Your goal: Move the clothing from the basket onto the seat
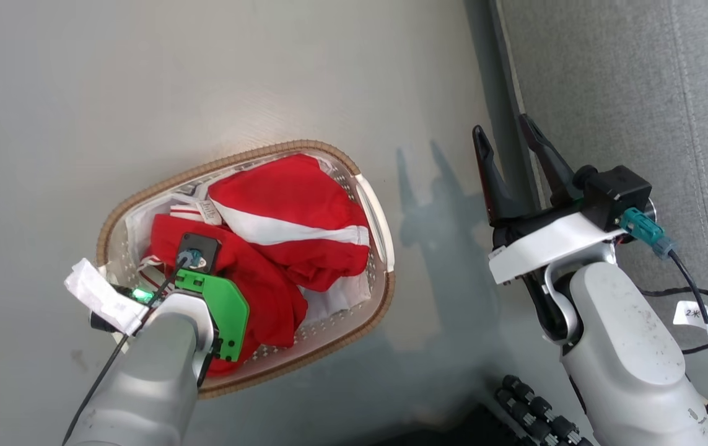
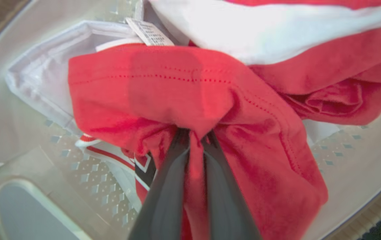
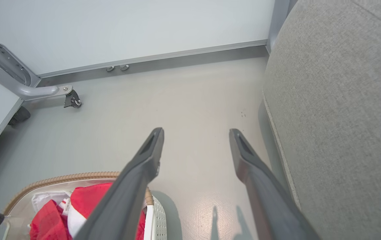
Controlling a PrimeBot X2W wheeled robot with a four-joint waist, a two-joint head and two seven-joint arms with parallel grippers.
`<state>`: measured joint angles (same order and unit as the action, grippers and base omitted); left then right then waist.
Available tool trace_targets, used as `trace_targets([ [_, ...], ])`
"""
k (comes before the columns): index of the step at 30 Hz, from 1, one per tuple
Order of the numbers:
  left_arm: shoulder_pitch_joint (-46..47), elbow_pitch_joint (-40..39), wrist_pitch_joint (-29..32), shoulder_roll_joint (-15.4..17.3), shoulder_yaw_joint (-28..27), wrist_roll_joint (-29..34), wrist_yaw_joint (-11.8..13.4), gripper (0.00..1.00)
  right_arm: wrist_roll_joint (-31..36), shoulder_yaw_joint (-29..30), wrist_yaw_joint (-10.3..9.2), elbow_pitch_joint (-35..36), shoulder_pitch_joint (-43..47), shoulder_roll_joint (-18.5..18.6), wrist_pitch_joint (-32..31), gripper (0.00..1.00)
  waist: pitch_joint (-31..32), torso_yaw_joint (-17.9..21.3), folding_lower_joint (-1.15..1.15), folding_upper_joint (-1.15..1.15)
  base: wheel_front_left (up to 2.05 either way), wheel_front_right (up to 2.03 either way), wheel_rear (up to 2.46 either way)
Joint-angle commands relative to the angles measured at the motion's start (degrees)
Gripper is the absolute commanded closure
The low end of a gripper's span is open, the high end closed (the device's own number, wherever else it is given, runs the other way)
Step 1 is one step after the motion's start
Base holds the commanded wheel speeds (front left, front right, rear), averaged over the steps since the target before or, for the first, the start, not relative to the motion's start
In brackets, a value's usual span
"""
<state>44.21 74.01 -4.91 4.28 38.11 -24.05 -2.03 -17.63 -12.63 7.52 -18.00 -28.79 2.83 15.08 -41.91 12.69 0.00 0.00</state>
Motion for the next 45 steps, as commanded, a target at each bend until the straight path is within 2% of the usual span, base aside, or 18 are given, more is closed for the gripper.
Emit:
trace_targets([
  [1, -1.0, 0.0, -0.9, -0.2, 0.0, -0.2, -0.5, 1.00, 0.5, 0.2, -0.05, -0.5, 1.1, 0.2, 0.1, 0.00, 3.7, -1.4, 0.00, 0.00, 0.00, 0.00, 0.00],
  [6, -2.8, -0.2, -3.7, -0.8, 0.5, -1.1, -2.0, 1.00, 1.2, 1.2, -0.06, -1.6, 2.6, 0.2, 0.1, 0.00, 8.4, -3.3, 0.00, 0.00, 0.00, 0.00, 0.00],
  [17, -6.8, -2.9, -8.5, -1.3, 2.2, -3.1, -3.2, 1.00, 2.4, 3.0, -0.06, -3.8, 6.7, 0.2, 0.1, 0.00, 18.2, -6.4, 0.00, 0.00, 0.00, 0.00, 0.00],
  [25, -9.6, -8.9, -10.4, -1.3, 2.4, -4.7, -1.8, 1.00, 1.5, 3.3, -0.06, -4.0, 10.8, 0.2, 0.1, 0.00, 24.9, -7.7, 0.00, 0.00, 0.00, 0.00, 0.00],
  [34, -13.0, -24.1, -10.3, -0.4, -3.0, -2.4, 0.7, 1.00, 2.2, 3.0, -0.06, -5.2, 14.1, 0.2, 0.1, 0.00, 30.8, -8.5, 0.00, 0.00, 0.00, 0.00, 0.00],
  [45, -14.0, -40.9, -10.3, -0.8, -7.2, 1.5, 0.5, 1.00, 2.5, 2.1, -0.05, -6.0, 16.9, 0.2, 0.1, 0.00, 35.6, -8.1, 0.00, 0.00, 0.00, 0.00, 0.00],
])
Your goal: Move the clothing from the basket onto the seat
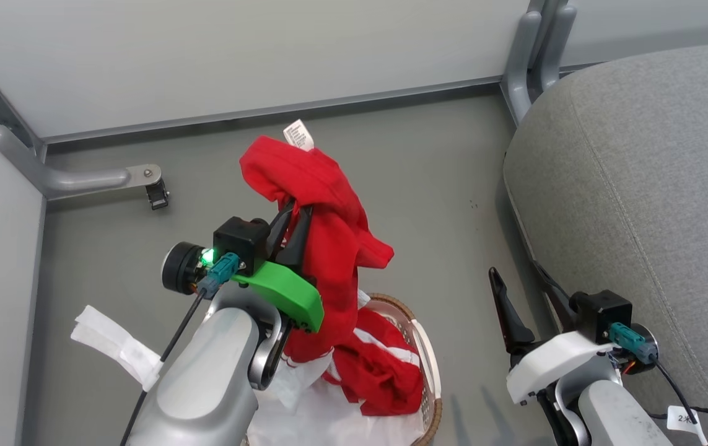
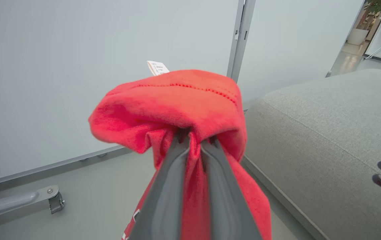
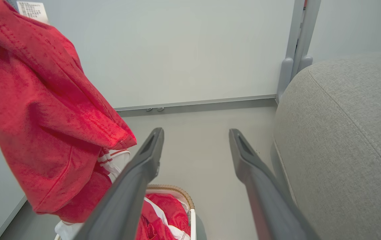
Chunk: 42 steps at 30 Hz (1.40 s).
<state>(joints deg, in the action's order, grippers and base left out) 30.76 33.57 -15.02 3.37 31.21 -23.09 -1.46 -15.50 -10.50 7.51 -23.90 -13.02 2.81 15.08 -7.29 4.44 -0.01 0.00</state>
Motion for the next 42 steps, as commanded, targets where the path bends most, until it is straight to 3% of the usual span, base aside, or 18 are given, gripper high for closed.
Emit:
trace_targets([
  [1, -0.3, -1.5, -0.2, 0.1, -0.5, 0.8, -0.1, 1.00, 0.4, -0.1, -0.05, -0.1, 1.2, 0.3, 0.1, 0.00, 1.3, 0.2, 0.01, 0.00, 0.00, 0.00, 0.00],
  [16, 8.0, -10.1, -0.2, -0.4, -0.5, -0.8, 0.1, 1.00, 0.2, -1.5, -0.05, 0.1, 2.2, 0.6, 0.1, 0.00, 2.7, 0.7, 0.01, 0.00, 0.00, 0.00, 0.00],
  [27, 14.7, -12.5, -0.2, -0.4, 2.5, -4.9, 2.5, 1.00, 0.0, -3.2, -0.04, 1.1, 1.2, 0.4, 0.1, 0.00, 2.2, 0.6, 0.01, 0.00, 0.00, 0.00, 0.00],
  [42, 16.7, -12.2, -0.1, -0.4, 4.7, -6.4, 4.9, 1.00, -5.6, -15.8, -0.04, 12.8, -5.5, 0.3, 0.1, 0.00, 0.5, 1.2, 0.01, 0.00, 0.00, 0.00, 0.00],
])
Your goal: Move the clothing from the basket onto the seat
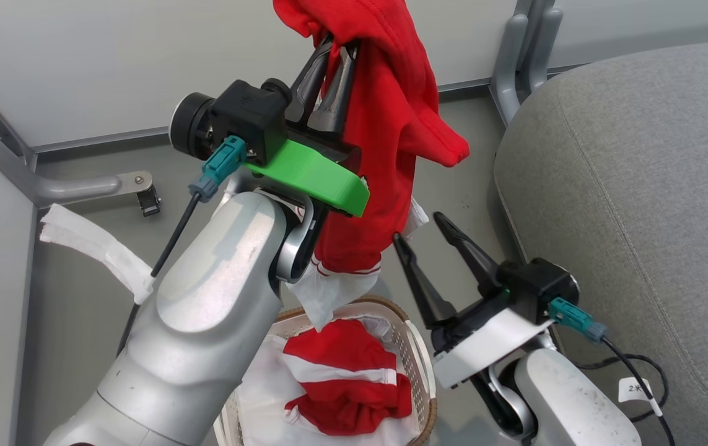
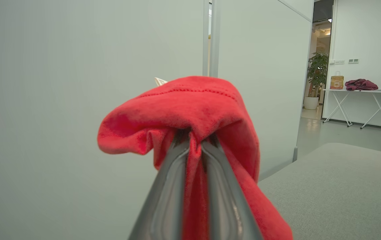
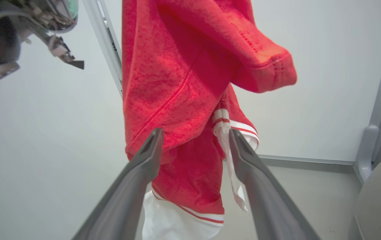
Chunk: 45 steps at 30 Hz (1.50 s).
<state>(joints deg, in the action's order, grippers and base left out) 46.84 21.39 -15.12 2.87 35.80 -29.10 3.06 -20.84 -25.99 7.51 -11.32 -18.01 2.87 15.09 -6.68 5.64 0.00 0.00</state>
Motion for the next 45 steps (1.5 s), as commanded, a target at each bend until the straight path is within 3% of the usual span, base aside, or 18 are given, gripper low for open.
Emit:
trace_targets([
  [1, 0.6, -0.1, 0.0, 0.1, 0.2, -0.5, 0.4, 1.00, -0.5, -1.2, -0.04, 0.5, -0.9, 0.2, 0.1, 0.00, -0.2, -0.1, 0.00, 0.00, 0.00, 0.00, 0.00],
  [11, 0.6, -0.9, 0.0, 0.1, 2.3, -1.2, 0.5, 1.00, -4.5, -4.8, -0.04, -2.8, -4.2, 0.2, 0.1, 0.00, -0.2, -1.0, 0.00, 0.00, 0.00, 0.00, 0.00],
  [27, 0.2, -1.5, -0.1, 0.1, 5.6, -2.7, 0.9, 1.00, -9.9, -5.2, -0.04, -7.0, -8.8, 0.2, 0.1, 0.00, 0.5, -2.7, 0.00, 0.00, 0.00, 0.00, 0.00],
  [45, -0.7, -2.5, -0.1, 0.1, 10.9, -6.0, 1.7, 1.00, -3.6, -5.8, -0.04, -16.0, -17.2, 0.2, 0.1, 0.00, 1.0, -4.6, 0.00, 0.00, 0.00, 0.00, 0.00],
])
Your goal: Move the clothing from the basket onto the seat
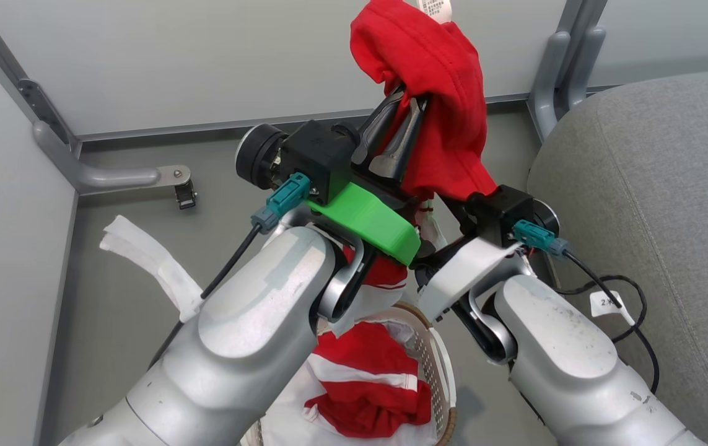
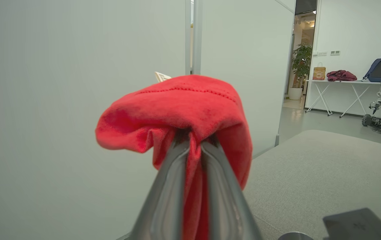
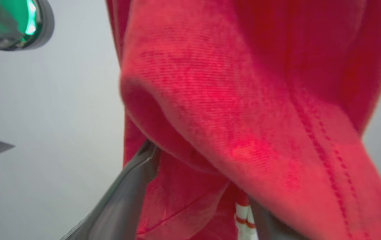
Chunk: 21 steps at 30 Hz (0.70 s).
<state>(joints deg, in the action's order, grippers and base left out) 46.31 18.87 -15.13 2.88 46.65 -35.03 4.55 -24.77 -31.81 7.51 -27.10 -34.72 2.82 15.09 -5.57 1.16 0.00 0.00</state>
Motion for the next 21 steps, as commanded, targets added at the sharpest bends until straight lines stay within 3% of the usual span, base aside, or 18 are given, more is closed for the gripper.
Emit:
trace_targets([
  [1, -0.1, 0.0, 0.0, 0.1, 0.2, -0.2, 0.2, 1.00, 0.7, -0.1, -0.04, -1.1, -1.0, 0.2, 0.1, 0.00, -0.2, -0.2, 0.00, 0.00, 0.00, 0.00, 0.00],
  [7, 0.3, -0.5, 0.0, 0.1, 0.8, -1.1, 0.5, 1.00, 1.2, -1.1, -0.04, -4.4, -3.8, 0.2, 0.1, 0.00, -0.6, -0.6, 0.00, 0.00, 0.00, 0.00, 0.00],
  [10, 0.5, -0.7, 0.0, 0.1, 1.0, -1.5, 0.6, 1.00, 0.5, -1.5, -0.04, -5.1, -4.7, 0.2, 0.1, 1.00, -0.7, -0.8, 0.00, 0.00, 0.00, 0.00, 0.00],
  [21, 0.2, 0.3, 0.0, 0.1, 0.0, -0.7, 0.6, 1.00, 0.5, -0.8, -0.05, -4.4, -4.1, 0.2, 0.1, 1.00, -1.4, -0.4, 0.00, 0.00, 0.00, 0.00, 0.00],
])
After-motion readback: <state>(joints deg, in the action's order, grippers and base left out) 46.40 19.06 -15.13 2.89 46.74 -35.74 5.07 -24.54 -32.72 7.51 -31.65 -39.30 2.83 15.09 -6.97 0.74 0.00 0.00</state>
